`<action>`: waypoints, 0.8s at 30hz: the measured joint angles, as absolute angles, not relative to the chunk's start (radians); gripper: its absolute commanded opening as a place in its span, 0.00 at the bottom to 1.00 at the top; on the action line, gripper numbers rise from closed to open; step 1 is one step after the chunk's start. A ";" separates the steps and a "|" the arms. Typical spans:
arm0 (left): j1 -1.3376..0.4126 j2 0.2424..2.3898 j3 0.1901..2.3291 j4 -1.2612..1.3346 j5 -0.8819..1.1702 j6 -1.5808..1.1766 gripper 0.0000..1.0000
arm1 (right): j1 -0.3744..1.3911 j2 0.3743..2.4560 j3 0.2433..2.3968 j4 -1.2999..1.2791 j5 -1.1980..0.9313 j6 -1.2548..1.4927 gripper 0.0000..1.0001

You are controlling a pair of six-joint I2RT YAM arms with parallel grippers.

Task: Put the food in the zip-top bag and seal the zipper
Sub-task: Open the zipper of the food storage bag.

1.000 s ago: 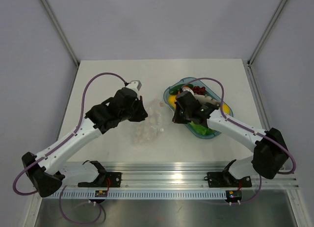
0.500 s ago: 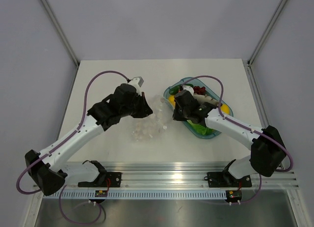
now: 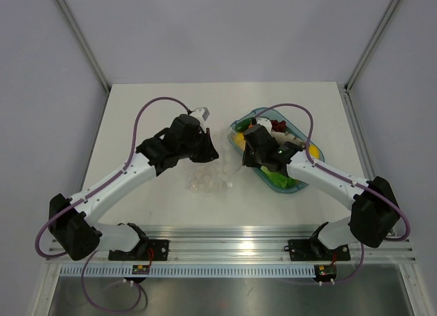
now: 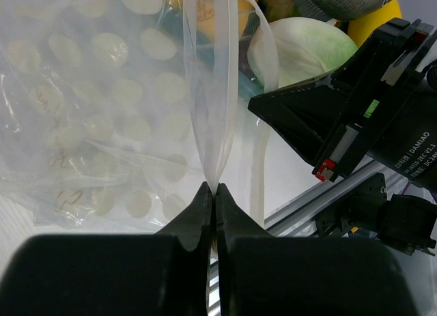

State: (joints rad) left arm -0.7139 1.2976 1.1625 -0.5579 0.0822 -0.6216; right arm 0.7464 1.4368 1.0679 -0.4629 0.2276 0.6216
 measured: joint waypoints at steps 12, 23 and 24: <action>-0.714 1.304 1.160 -0.518 0.084 -0.617 0.00 | 0.746 1.427 1.074 -0.458 0.235 0.625 0.27; -0.714 1.338 1.146 -0.498 0.084 -0.620 0.00 | 0.746 1.407 1.114 -0.492 0.236 0.598 0.47; -0.714 1.340 1.144 -0.496 0.084 -0.620 0.00 | 0.746 1.398 1.114 -0.497 0.236 0.595 0.47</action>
State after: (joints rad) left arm -0.7139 1.3403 1.1442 -0.4965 0.0845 -0.6201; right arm 0.7464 1.3983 1.1145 -0.4973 0.2363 0.5945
